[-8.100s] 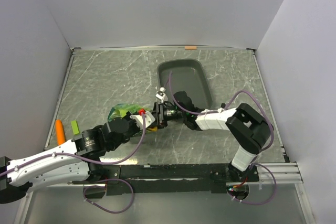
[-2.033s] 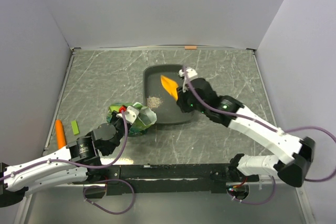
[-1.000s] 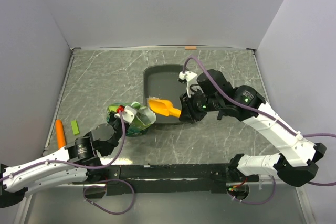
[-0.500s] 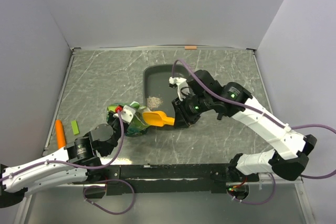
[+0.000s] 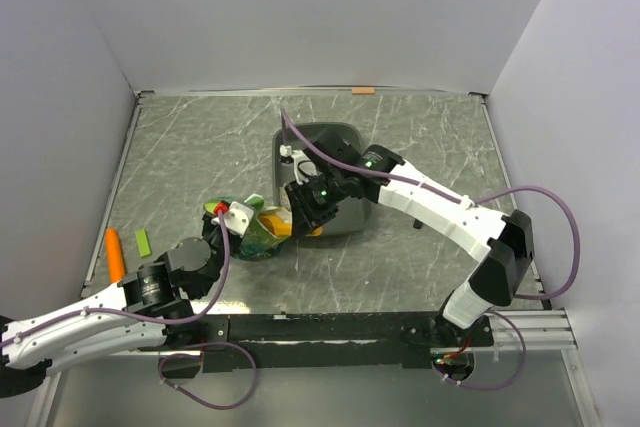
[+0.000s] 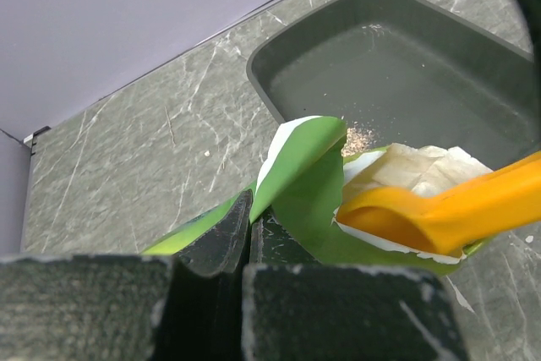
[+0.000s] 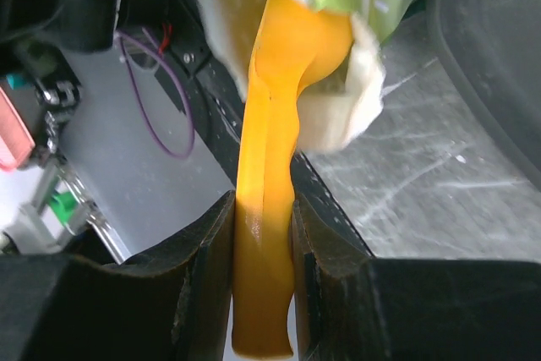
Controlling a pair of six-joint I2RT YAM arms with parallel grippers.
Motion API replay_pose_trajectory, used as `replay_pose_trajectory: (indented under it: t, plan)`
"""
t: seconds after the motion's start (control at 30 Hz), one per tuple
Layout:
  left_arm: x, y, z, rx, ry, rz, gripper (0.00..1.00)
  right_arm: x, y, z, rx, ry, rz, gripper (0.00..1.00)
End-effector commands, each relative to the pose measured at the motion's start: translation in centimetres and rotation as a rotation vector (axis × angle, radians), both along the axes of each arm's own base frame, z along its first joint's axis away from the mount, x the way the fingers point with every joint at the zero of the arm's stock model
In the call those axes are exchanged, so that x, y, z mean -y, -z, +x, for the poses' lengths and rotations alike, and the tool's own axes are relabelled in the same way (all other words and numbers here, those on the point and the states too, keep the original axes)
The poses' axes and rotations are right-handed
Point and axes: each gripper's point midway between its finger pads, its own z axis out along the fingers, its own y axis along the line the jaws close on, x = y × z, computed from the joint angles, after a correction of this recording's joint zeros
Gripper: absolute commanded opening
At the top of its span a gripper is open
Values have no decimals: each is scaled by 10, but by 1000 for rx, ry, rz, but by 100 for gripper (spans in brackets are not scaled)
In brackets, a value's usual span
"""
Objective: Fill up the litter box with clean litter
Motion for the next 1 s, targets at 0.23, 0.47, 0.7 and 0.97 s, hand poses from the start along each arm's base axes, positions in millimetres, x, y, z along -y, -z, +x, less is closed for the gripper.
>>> replay_pose_trajectory:
  t: [0.23,0.47,0.7,0.97]
  plan:
    - [-12,-13,2,14,-60,-20,1,-9,-5,40,25,287,147,3]
    - [-11,-11,3,8,-59,-11,1,6,-5,61,37,438,195,7]
    - [-12,-11,3,10,-62,-14,1,15,-2,70,44,531,217,14]
    - [-12,-12,2,11,-59,-17,1,23,-7,78,76,597,216,21]
